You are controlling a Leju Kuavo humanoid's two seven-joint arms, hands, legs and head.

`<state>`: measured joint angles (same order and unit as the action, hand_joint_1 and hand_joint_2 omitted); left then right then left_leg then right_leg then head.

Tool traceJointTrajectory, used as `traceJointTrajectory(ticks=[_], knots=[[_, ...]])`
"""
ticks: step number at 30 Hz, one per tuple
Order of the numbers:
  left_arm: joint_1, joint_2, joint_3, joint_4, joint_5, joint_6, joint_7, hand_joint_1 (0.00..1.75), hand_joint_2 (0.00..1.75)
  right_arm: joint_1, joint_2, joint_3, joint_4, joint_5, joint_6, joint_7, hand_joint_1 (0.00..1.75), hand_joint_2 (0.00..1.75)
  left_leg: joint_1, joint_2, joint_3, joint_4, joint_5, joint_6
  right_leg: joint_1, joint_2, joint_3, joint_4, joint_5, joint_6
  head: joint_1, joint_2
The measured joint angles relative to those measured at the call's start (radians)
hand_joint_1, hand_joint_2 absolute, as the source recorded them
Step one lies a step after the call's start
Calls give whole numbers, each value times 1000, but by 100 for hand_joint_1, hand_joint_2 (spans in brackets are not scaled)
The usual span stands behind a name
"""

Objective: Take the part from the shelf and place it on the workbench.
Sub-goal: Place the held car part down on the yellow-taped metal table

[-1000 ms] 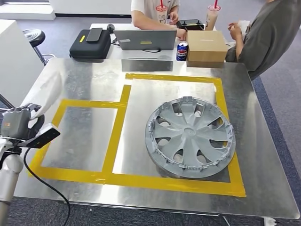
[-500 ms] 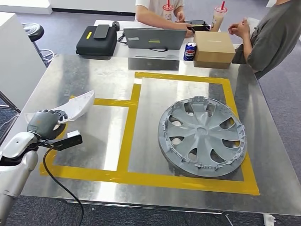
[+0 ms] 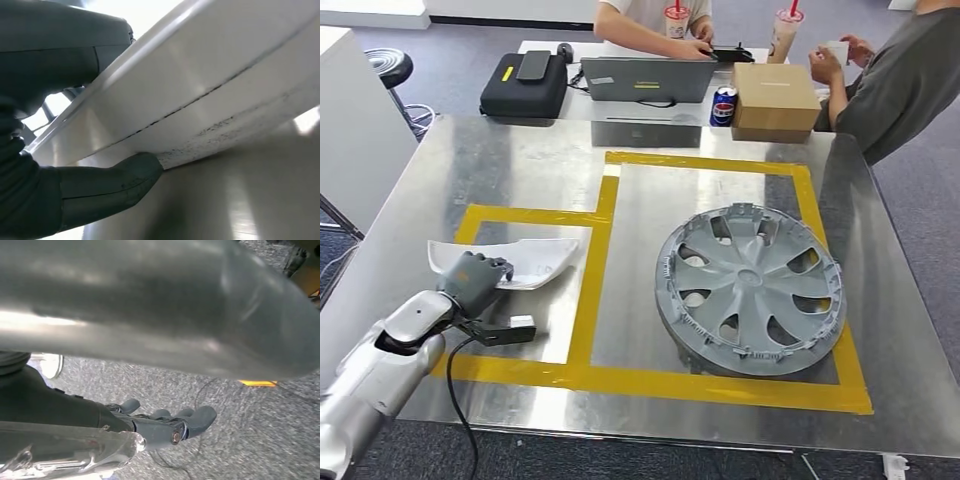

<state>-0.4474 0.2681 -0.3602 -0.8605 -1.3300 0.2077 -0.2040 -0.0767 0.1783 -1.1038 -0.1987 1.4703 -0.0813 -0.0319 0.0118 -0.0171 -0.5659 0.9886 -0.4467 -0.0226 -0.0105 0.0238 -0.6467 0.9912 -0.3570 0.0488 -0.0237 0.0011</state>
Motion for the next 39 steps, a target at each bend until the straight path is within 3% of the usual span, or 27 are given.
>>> traceJointTrajectory(ticks=[10, 14, 15, 19, 29, 35, 39], knots=[[-48, -43, -60, 66, 14, -46, 22, 175, 175, 0, 0, 9, 0, -4, 0, 8, 0, 0, 1, 0, 0, -2, 2, -3, 1, -2, -3, 7, -2, -2, 0, 0], [-61, -52, -88, 86, 6, -50, 27, 0, 175, 0, 0, 9, 0, -7, 6, 28, 0, 0, 1, -1, 0, -2, 4, -4, 0, -3, -3, 8, -2, -2, 0, 0], [-63, -52, -96, 91, 2, -52, 31, 0, 175, 0, 0, 9, 0, -8, 8, 33, 0, 0, 1, -1, 0, -2, 4, -5, 0, -3, -3, 8, -1, -3, 0, 0], [-79, -54, -119, 111, -7, -59, 64, 0, 0, 2, 0, 9, 0, -14, 10, 34, 0, 0, 1, -1, 1, -2, 4, -6, 0, -3, -3, 8, -1, -3, 0, 0], [-111, -73, -114, 138, 83, -56, 70, 0, 0, 3, 0, 9, 0, -23, 8, 20, 0, 0, 1, -1, 1, -2, 5, -7, 0, -2, -4, 10, -1, -3, 0, 0], [-68, -128, 4, 80, 398, -79, -58, 0, 0, 5, 0, 9, 0, -27, 4, 23, 0, 0, 1, 0, -5, -2, 7, -7, 0, -1, -10, 10, 1, -4, 0, 0], [-36, -145, 124, -36, 712, -245, -180, 0, 0, 7, 0, 9, 0, -25, -2, 18, 0, 0, 1, 1, -7, -2, 7, -7, 0, 1, -14, 11, 2, -4, 0, 0]])
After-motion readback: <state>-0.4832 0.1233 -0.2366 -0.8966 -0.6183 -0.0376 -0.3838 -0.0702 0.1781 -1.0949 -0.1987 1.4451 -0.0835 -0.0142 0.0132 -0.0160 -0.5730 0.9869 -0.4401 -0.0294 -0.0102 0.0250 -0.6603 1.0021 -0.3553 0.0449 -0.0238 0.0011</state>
